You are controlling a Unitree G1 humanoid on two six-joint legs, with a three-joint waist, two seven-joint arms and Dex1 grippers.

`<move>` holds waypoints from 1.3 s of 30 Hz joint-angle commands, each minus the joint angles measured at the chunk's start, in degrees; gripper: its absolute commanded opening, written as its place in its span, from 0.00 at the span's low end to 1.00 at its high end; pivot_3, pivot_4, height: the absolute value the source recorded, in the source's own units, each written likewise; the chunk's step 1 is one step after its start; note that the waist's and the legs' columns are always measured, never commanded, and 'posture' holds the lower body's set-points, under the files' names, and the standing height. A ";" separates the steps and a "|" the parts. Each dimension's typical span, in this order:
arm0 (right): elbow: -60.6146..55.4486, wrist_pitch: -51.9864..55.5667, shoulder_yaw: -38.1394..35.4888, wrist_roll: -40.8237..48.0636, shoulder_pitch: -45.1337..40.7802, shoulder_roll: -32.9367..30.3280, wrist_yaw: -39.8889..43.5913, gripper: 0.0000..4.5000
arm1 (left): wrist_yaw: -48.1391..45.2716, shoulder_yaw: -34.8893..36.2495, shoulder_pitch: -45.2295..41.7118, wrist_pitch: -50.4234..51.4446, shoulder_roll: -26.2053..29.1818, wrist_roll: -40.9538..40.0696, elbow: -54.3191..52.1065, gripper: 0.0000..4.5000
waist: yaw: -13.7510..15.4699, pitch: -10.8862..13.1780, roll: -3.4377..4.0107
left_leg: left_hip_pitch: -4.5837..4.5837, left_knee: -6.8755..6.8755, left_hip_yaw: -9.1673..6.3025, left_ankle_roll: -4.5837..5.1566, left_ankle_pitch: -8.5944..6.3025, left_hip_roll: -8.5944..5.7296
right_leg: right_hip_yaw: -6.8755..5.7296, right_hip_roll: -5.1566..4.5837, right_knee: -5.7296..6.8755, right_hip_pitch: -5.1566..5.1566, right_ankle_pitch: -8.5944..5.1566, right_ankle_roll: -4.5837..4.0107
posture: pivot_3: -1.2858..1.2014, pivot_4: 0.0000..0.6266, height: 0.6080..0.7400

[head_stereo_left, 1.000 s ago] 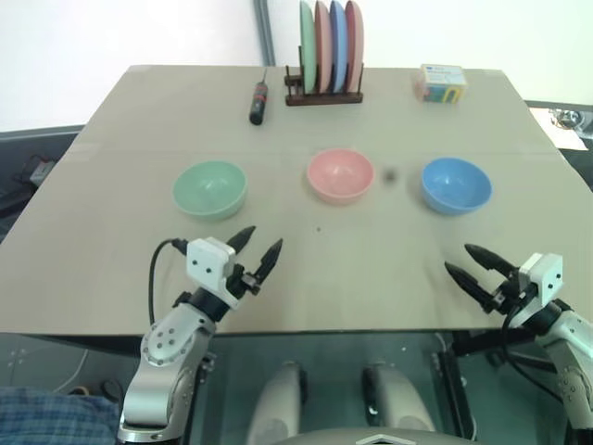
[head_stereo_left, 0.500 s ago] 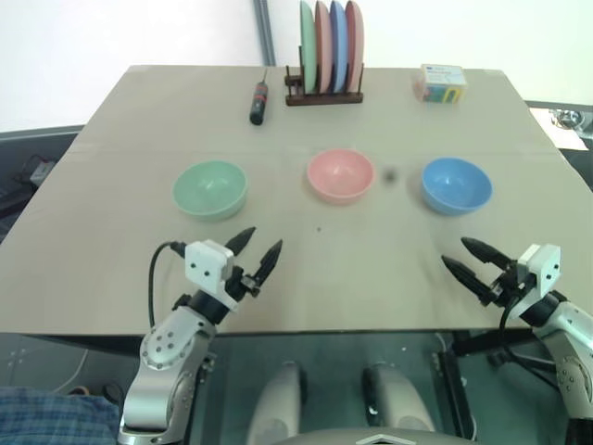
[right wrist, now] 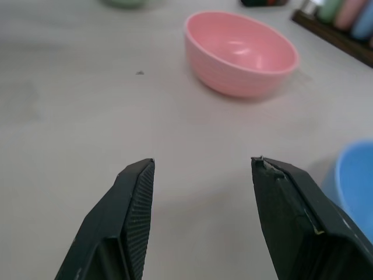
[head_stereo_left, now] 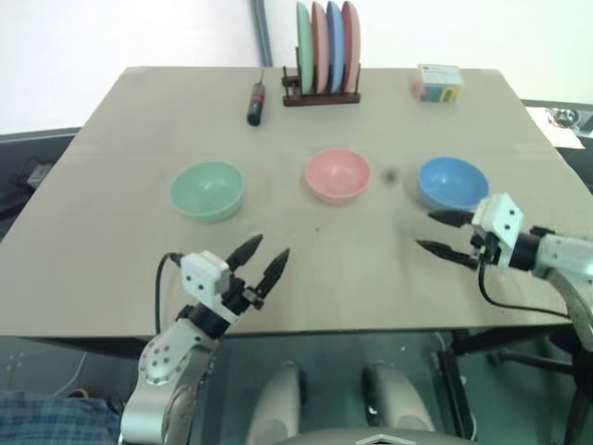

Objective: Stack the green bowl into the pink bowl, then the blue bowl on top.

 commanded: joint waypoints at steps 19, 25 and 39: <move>53.99 -30.56 25.14 -30.54 -44.76 22.17 -0.78 0.97 | 7.73 0.02 13.43 -7.83 -7.90 0.54 -11.02 0.99 | -0.25 0.03 0.00 | 0.00 -0.04 0.03 0.01 0.00 -0.03 | 0.02 -0.02 -0.01 -0.02 0.15 -0.26 | 0.52 0.24 1.00; 72.11 -37.66 27.01 -36.94 -51.65 28.19 -8.30 0.97 | 9.30 -0.26 16.19 -9.65 -8.85 2.88 -11.88 0.99 | -1.13 0.04 0.01 | -0.05 -0.05 0.02 0.01 0.00 -0.03 | 0.03 -0.02 -0.01 -0.06 0.16 -0.28 | 0.52 0.24 1.00; 79.10 -44.60 25.41 -39.36 -54.09 30.81 -9.62 0.97 | 10.28 0.24 16.81 -10.15 -8.18 5.13 -10.37 0.99 | -1.34 0.05 0.03 | -0.02 -0.16 0.04 0.01 -0.01 -0.03 | 0.05 -0.01 0.01 -0.12 0.15 -0.28 | 0.52 0.24 1.00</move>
